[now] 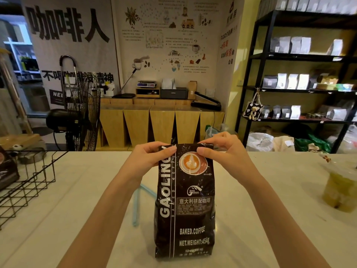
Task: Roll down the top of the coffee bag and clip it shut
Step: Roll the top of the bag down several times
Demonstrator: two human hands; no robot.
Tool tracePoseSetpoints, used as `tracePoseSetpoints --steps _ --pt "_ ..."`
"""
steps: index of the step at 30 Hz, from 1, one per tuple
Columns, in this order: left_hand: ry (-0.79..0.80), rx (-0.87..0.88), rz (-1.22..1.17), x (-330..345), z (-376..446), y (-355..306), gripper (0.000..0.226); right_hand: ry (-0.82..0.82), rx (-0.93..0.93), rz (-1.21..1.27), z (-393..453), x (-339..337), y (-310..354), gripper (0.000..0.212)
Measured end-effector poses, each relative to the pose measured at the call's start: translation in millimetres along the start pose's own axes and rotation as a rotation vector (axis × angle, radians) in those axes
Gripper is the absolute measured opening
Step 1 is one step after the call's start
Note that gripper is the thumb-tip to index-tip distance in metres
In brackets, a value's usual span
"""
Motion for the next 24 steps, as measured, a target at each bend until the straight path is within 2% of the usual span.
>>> tracePoseSetpoints --steps 3,5,8,13,24 --pt "0.03 -0.054 -0.121 5.0 -0.4 4.2 0.024 0.058 0.045 0.14 -1.2 5.8 -1.0 0.01" --pt "0.048 -0.102 -0.19 7.1 -1.4 6.5 0.025 0.117 0.089 0.276 -3.2 11.6 -3.0 0.008" --pt "0.041 -0.125 -0.23 5.8 -2.3 5.5 0.024 0.111 0.112 0.331 -5.0 14.4 -4.7 0.005" --pt "-0.002 -0.054 -0.181 3.0 -1.6 0.2 0.011 0.089 0.147 0.372 -5.1 16.3 -7.7 0.01" --pt "-0.036 0.09 -0.157 4.2 0.6 -3.4 0.01 0.093 0.24 0.415 -5.3 15.0 -11.9 0.01"
Point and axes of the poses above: each hand's wrist, its own z-axis towards the middle knuckle, its own x-axis out of the palm, y = z × x, the point moved 7 cm from there along z, towards the middle knuckle, and after that the axes turned 11 degrees about -z, right-handed, at the moved point
